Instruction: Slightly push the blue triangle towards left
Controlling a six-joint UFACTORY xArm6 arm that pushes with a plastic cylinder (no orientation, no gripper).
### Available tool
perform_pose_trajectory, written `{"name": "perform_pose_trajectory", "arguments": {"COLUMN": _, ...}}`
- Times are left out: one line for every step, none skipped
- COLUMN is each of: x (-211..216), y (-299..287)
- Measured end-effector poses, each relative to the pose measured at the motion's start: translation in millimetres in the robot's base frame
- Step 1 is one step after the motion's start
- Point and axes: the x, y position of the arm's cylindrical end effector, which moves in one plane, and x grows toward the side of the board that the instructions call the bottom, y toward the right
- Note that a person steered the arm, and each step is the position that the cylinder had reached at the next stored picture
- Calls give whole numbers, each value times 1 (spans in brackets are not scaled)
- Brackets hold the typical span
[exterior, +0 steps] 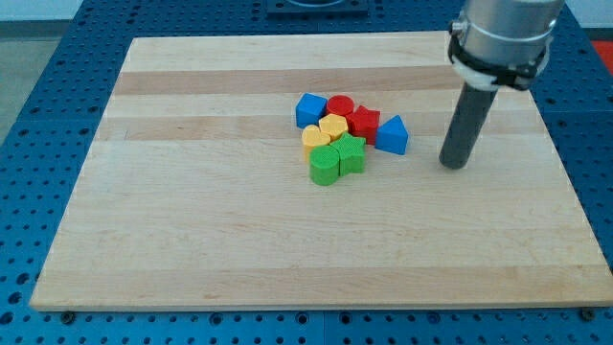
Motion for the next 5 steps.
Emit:
{"name": "perform_pose_trajectory", "arguments": {"x": -26, "y": 0}}
{"name": "perform_pose_trajectory", "arguments": {"x": -39, "y": -14}}
{"name": "perform_pose_trajectory", "arguments": {"x": -40, "y": -30}}
{"name": "perform_pose_trajectory", "arguments": {"x": -40, "y": -44}}
{"name": "perform_pose_trajectory", "arguments": {"x": -36, "y": -61}}
